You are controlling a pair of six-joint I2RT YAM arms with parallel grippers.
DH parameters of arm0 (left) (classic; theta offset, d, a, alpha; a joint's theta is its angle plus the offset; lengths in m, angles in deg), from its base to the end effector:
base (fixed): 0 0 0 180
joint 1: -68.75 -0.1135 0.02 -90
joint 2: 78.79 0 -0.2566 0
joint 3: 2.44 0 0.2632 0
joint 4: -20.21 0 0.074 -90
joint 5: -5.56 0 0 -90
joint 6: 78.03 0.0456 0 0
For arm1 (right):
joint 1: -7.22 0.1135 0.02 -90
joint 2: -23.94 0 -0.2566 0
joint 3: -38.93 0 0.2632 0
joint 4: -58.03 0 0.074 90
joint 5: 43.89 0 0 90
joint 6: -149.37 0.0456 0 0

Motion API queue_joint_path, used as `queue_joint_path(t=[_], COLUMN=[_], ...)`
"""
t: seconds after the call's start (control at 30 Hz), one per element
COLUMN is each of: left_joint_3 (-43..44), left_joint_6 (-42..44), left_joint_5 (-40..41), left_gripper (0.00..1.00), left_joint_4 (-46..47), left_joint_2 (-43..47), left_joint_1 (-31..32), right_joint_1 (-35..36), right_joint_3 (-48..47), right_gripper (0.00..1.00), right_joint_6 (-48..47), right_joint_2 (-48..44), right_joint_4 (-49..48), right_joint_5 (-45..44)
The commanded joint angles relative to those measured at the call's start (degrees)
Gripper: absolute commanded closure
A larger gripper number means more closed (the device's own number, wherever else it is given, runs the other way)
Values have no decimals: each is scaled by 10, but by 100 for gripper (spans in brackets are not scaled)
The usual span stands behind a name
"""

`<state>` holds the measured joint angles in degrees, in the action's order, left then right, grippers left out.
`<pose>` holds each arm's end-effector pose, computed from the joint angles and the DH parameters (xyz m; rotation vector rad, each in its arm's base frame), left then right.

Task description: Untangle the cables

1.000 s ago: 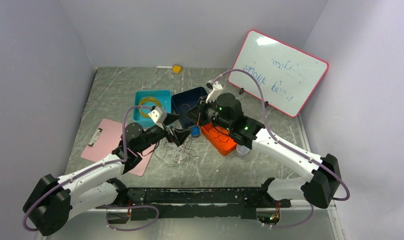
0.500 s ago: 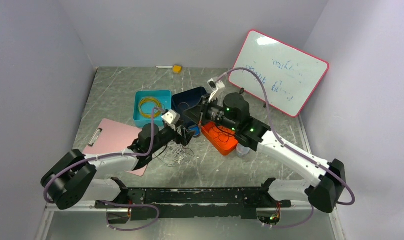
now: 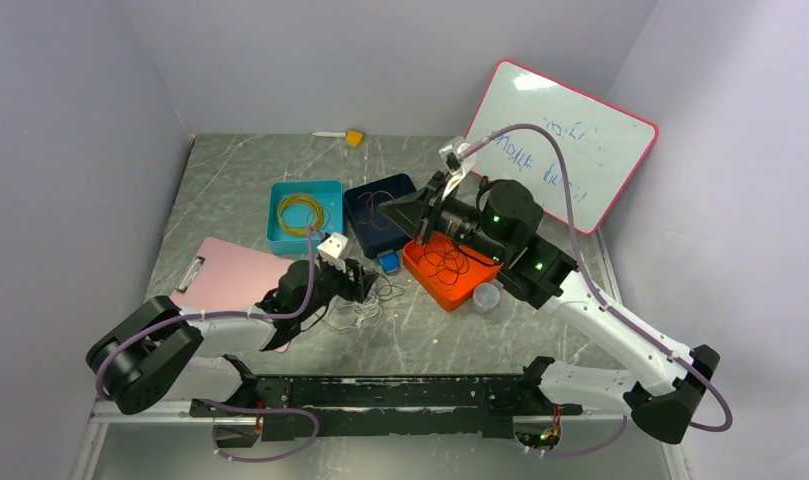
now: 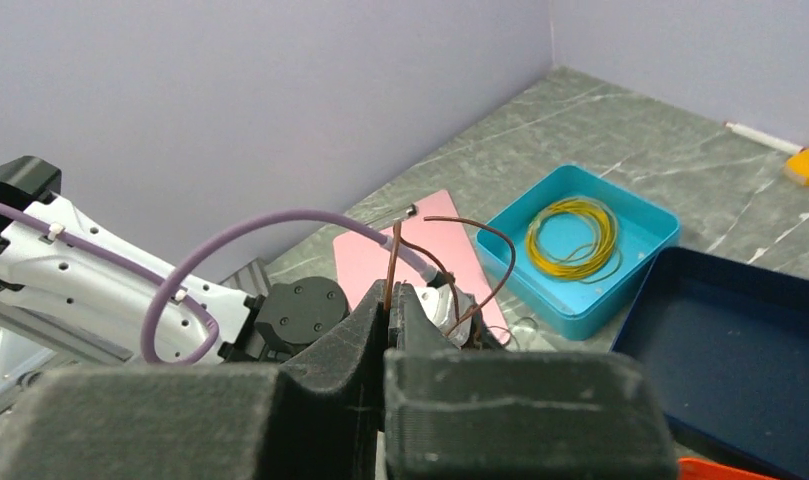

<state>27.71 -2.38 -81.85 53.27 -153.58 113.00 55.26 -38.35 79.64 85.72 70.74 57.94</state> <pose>0.1856 -0.1779 0.1522 0.4385 1.7730 -0.6931 0.1741 0.2076 0.4157 -0.5597 1.5300 1.0936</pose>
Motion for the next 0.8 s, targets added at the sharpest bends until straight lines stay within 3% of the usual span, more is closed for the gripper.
queue_joint_path(t=[0.0, 0.77], left_joint_3=[-20, -41], left_joint_6=[-33, -104], left_joint_5=[32, 86], left_gripper=[34, 39], left_joint_4=[1, -54], left_joint_2=[7, -3], left_joint_1=[6, 7], right_joint_1=[-4, -7], right_joint_3=[-41, -170], right_gripper=[100, 100], right_joint_6=[-51, -179], right_joint_2=[-18, -55], right_joint_4=[38, 152], right_joint_5=[-5, -118])
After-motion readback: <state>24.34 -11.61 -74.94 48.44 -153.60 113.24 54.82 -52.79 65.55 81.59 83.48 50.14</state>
